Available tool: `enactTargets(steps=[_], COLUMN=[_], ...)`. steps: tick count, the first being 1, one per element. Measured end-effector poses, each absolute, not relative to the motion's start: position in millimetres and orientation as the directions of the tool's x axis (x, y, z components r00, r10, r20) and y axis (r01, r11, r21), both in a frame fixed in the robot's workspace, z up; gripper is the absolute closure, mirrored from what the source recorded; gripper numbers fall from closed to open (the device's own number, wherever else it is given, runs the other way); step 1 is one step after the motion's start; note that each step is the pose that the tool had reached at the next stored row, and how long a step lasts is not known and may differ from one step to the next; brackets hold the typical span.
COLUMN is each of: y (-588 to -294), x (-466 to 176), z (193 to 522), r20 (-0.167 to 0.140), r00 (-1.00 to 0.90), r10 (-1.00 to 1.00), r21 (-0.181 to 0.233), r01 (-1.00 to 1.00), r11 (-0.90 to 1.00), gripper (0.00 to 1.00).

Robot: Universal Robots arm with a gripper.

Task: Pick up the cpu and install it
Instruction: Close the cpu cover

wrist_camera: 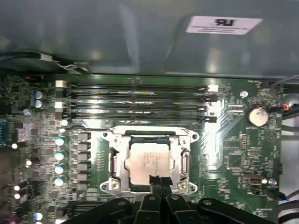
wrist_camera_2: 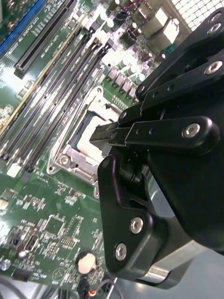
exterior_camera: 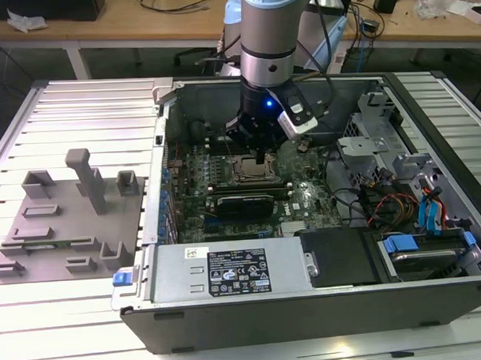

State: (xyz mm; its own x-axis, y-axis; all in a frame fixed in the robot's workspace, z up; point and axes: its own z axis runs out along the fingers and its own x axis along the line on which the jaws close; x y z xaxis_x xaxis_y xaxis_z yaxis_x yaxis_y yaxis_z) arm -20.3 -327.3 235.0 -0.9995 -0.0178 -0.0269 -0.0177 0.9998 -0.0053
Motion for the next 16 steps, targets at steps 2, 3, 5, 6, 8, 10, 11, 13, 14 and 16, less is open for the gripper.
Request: enactTargets(steps=[2,3,5,6,8,10,11,13,14,16], y=[-327,-327,-327,-327,-327,-327,-327,-327,-327,-327], x=[-20,-20,-20,-20,-20,-20,-20,-21,-24,-26], z=[235,236,238,238,240,245,245,245,245,248], r20=[-0.027,-0.027,-0.027,-0.027,-0.027,-0.027,-0.027,-0.027,-0.027,-0.027], r00=[-0.999,-0.999,-0.999,-0.999,-0.999,-0.999,-0.999,-0.999,-0.999,-0.999], r10=[-0.018,-0.018,-0.018,-0.018,-0.018,-0.018,-0.018,-0.018,-0.018,-0.018], r21=[-0.005,-0.005,-0.005,-0.005,-0.005,-0.005,-0.005,-0.005,-0.005,-0.005], r01=[-0.018,-0.018,-0.018,-0.018,-0.018,-0.018,-0.018,-0.018,-0.018,-0.018], r11=[1.000,1.000,1.000,1.000,1.000,1.000,1.000,1.000,1.000,1.000], gripper=[0.89,0.89,0.89,0.89,0.89,0.89,0.89,0.89,0.89,0.89])
